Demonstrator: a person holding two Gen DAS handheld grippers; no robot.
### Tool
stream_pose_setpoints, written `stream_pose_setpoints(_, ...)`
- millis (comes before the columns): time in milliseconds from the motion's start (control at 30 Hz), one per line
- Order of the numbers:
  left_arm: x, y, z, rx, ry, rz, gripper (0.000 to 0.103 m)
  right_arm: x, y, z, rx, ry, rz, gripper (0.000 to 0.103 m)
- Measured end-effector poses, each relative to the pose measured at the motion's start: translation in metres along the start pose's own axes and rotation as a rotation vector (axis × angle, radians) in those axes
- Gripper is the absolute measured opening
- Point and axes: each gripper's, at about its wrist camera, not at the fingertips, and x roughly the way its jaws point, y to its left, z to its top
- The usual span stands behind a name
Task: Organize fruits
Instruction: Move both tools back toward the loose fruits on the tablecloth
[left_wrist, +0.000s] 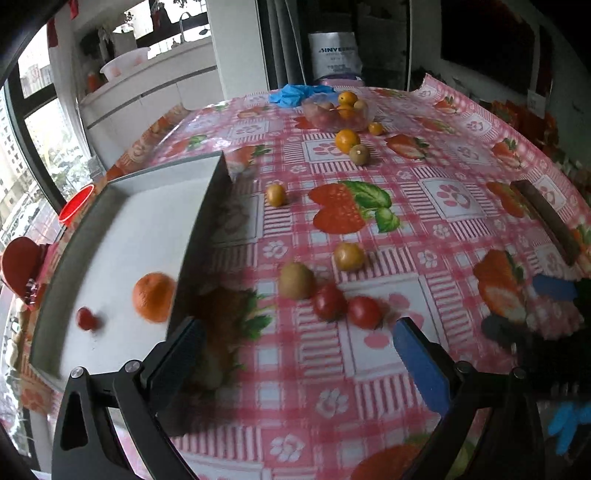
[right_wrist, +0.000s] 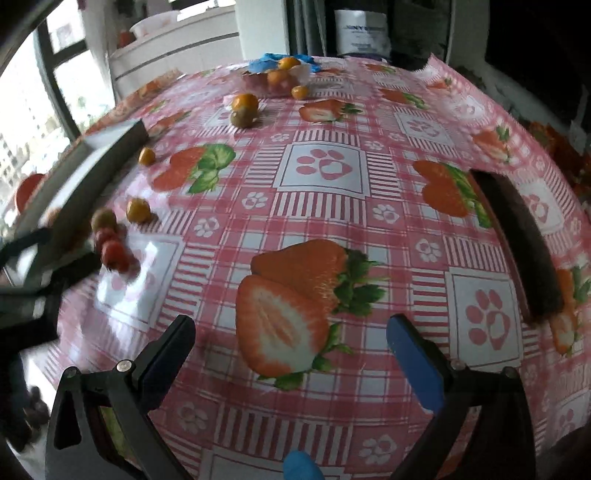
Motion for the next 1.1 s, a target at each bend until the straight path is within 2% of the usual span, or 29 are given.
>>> stream_pose_setpoints(167,0.021,-0.003,0.016,-0.013,0.026,0.009,0.103,-0.004,-0.014,-0.001,0.045,-0.009,0.039,0.103)
stream_pose_setpoints(433,0.046,-0.018,0.015,-0.039,0.093,-0.102,0.103,-0.01,-0.049,-0.011,0.13,-0.014,0.02,0.103)
stream_pose_setpoints(533,0.044,-0.035,0.014,-0.011,0.07,-0.123,0.103,-0.012,-0.059,-0.013,0.153,-0.019,0.009,0.103)
stream_pose_setpoints(733,0.039,-0.071,0.019,0.051,0.058,-0.222,0.103,-0.013,-0.072,-0.015,0.179,-0.018,0.0,0.103)
stream_pose_setpoints(900,0.021,-0.059,0.026,0.034,0.007,-0.207,0.103,-0.01,-0.065,-0.017,0.129,-0.023,-0.071,0.103)
stream_pose_setpoints(1100,0.003,-0.021,0.019,0.023,-0.038,-0.15,0.103,-0.01,-0.061,-0.017,0.143,-0.048,-0.089,0.103)
